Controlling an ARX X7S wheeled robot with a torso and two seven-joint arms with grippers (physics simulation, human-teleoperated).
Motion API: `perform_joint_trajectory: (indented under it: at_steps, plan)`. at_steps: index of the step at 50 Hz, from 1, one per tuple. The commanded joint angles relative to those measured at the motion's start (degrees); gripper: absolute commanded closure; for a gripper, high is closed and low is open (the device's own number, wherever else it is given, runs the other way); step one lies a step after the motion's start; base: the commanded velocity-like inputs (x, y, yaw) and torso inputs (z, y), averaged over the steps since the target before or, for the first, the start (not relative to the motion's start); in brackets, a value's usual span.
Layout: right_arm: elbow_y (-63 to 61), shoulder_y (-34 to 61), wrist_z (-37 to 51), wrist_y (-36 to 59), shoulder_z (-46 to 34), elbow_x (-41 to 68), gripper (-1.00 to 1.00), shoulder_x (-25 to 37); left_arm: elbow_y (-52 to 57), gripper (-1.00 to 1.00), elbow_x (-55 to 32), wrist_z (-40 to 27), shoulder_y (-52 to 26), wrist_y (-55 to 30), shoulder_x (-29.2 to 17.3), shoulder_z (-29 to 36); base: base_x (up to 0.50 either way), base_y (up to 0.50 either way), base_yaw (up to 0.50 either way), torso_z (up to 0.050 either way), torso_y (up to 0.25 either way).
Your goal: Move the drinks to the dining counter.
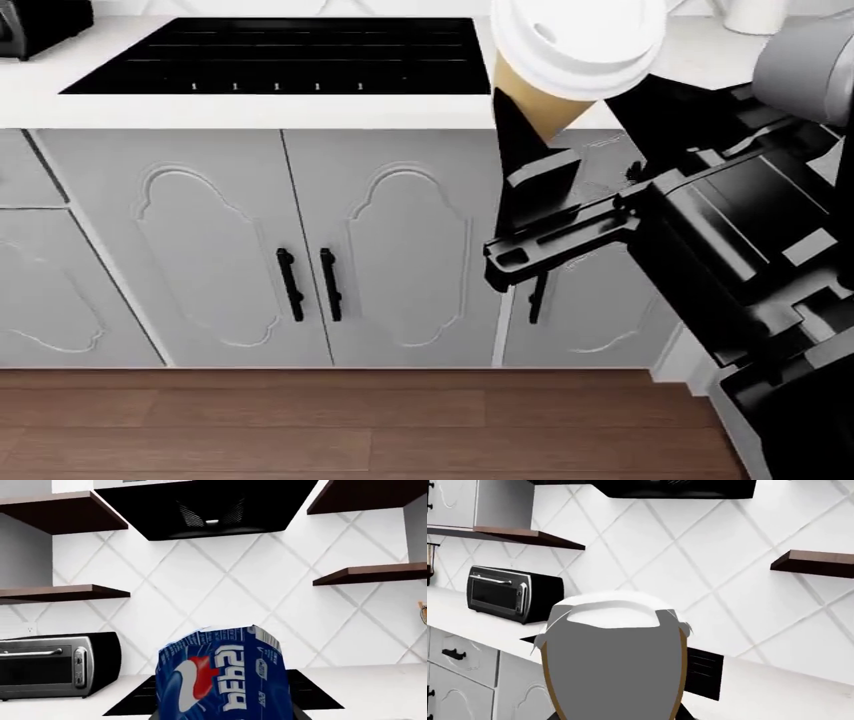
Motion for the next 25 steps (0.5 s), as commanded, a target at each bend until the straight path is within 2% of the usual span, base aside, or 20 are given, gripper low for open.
perform_joint_trajectory:
  at_steps: [1,3,8,11,15,18,25]
  plan:
    - [0.2,0.7,-0.3,0.3,-0.6,-0.4,1.0,0.1,0.0,1.0,-0.1,-0.2,0.1,0.5,0.0,-0.3,-0.5,0.2,0.0,0.0,0.0]
    - [0.0,0.4,-0.7,0.2,-0.5,-0.5,1.0,0.1,-0.1,1.0,-0.1,-0.2,0.1,0.5,-0.1,-0.3,-0.5,0.23,0.0,0.0,0.0]
    - [-0.4,0.6,0.3,1.8,-1.8,-1.8,1.0,1.0,0.0,1.0,0.1,0.0,0.4,0.3,0.1,-0.4,-0.37,0.0,0.42,0.0,0.0]
    - [-1.5,0.8,0.0,2.0,-1.4,-2.7,1.0,1.4,-0.1,1.0,0.3,0.2,0.6,0.0,0.3,-0.7,0.08,0.0,0.5,0.0,0.0]
    - [-1.9,-0.3,-1.4,1.5,-0.1,-4.0,1.0,1.4,-0.1,1.0,0.3,0.1,0.8,0.0,0.4,-0.9,0.0,0.0,0.0,0.0,0.0]
    - [-1.8,1.0,0.8,2.4,-1.8,-3.3,1.0,2.1,-0.1,1.0,0.4,0.1,0.8,0.0,0.4,-0.8,0.0,0.0,0.09,0.0,0.0]
    - [-1.7,1.8,0.3,3.1,-3.0,-3.5,1.0,2.0,0.0,1.0,0.6,0.4,1.0,-0.1,0.5,-1.0,0.0,0.0,0.5,0.001,0.0]
